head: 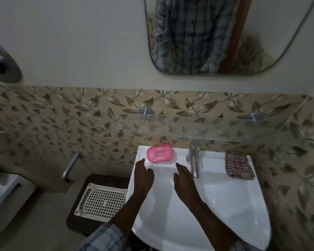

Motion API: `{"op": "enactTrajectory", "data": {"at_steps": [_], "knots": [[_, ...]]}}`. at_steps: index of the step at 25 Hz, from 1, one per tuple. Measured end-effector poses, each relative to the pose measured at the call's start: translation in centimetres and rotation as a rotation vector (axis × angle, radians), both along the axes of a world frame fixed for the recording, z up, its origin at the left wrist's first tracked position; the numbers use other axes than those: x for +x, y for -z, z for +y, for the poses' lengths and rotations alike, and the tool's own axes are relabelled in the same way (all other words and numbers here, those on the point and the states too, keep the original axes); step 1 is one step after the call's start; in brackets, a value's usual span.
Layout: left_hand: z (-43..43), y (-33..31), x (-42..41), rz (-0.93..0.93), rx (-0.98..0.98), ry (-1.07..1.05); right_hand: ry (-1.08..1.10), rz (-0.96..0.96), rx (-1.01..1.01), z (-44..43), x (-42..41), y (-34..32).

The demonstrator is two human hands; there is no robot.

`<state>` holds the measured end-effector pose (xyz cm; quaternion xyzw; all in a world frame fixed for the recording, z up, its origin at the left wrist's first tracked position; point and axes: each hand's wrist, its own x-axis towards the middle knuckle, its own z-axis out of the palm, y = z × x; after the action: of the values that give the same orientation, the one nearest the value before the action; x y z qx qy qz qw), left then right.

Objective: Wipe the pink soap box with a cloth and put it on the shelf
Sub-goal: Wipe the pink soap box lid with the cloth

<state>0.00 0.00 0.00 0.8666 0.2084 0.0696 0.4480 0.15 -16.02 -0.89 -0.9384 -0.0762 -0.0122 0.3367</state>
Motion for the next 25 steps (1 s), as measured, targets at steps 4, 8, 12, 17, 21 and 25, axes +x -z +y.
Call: {"op": "enactTrajectory", "data": {"at_steps": [4, 8, 12, 17, 21, 25], "knots": [[2.9, 2.3, 6.9, 0.106, -0.241, -0.069, 0.087, 0.145, -0.039, 2.6, 7.5, 1.9], [4.4, 4.7, 8.5, 0.057, -0.137, 0.411, 0.132, 0.284, -0.107, 3.5, 10.9, 3.9], [4.7, 5.4, 8.6, -0.081, -0.027, 0.402, 0.224, 0.239, 0.060, 4.2, 10.8, 4.1], [5.3, 2.1, 5.1, -0.182, -0.232, 0.318, 0.420, 0.273, 0.782, 3.5, 8.5, 0.8], [3.7, -2.1, 1.1, -0.066, -0.909, 0.238, 0.357, 0.322, 0.948, 1.2, 5.3, -2.6], [1.8, -5.5, 0.4, 0.512, -1.606, 0.089, 0.243, 0.203, 0.763, -1.5, 3.1, -4.9]]}}
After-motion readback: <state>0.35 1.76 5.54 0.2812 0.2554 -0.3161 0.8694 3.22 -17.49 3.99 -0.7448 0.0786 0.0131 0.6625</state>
